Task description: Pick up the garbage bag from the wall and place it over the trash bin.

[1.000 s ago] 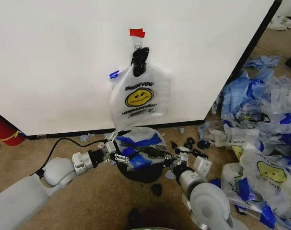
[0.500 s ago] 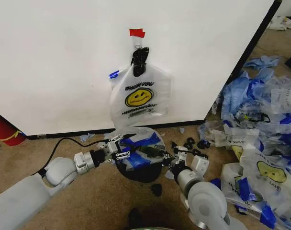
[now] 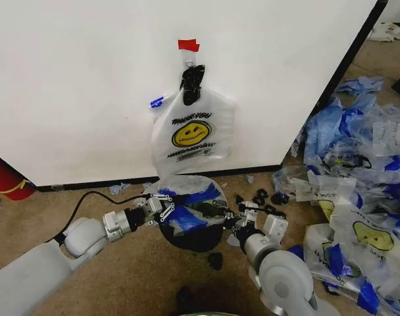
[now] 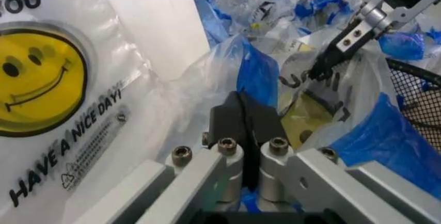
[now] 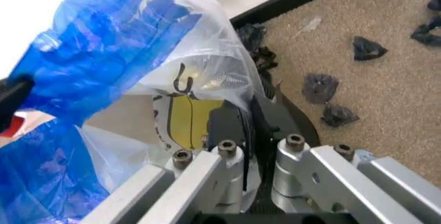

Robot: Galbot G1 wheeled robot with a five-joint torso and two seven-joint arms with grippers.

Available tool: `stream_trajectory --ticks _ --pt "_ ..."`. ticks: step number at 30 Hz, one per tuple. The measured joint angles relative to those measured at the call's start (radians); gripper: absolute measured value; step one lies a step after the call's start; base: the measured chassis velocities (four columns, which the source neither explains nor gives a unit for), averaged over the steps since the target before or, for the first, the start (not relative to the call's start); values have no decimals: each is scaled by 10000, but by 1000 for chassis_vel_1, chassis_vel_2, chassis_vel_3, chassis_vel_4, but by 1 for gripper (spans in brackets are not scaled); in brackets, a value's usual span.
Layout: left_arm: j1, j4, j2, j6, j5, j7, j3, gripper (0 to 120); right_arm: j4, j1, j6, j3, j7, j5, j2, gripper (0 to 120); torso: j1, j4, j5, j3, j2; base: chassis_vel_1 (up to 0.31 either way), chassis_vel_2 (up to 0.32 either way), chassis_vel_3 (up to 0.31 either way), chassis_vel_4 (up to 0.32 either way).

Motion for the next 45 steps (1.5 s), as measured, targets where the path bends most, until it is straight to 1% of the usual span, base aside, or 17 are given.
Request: stream_trajectory --ticks 10,12,13,14,16,18,20,23,24,28,39,45 --pt "-32 4 8 -24 -139 -219 -128 0 -82 -25 -99 -331 -79 4 -695 0 0 1 1 0 0 0 0 0 0" --pt "-99 109 -66 -74 -115 -532 -117 0 -83 -25 -119 -352 -93 26 -826 0 0 0 1 0 0 0 0 0 0" --pt "-179 212 -150 -107 -45 -910 -60 0 -83 -23 -124 -376 -106 39 -898 0 0 0 1 0 0 0 0 0 0" --pt "-179 212 -150 -107 -45 -910 -60 0 -83 -23 -124 -376 -106 39 -898 0 0 0 1 0 0 0 0 0 0" --pt "-290 329 -275 -138 49 -1406 46 0 -80 -19 -128 -411 -121 44 -967 0 0 1 1 0 0 0 0 0 0" --pt "-526 514 -481 -150 229 -2187 258 0 -76 -15 -138 -454 -134 48 -1028 0 0 0 0 0 0 0 0 0 0" --pt "-692 652 -647 -149 320 -2633 407 0 -69 -15 -144 -478 -173 49 -1075 0 0 0 1 0 0 0 0 0 0" --pt "-788 730 -733 -138 360 -2851 487 0 -61 -18 -150 -486 -209 49 -1108 0 0 -1 -1 0 0 0 0 0 0" --pt "-1045 956 -892 20 413 -3287 697 0 15 -31 -174 -492 -334 50 -1249 0 0 -1 3 0 0 0 0 0 0" --pt "-1151 1277 -998 195 453 -3419 807 0 172 -42 -191 -330 -562 58 -1411 0 0 1 1 0 0 0 0 0 0" --pt "-1208 2009 -1227 80 491 -3367 889 0 980 -114 -193 -59 -843 53 -1688 0 0 1 0 0 0 0 0 0 0" --pt "-1227 2144 -1341 51 465 -3343 1038 0 1307 -329 -193 170 -1007 45 -1849 0 0 0 -1 0 0 0 0 0 0"
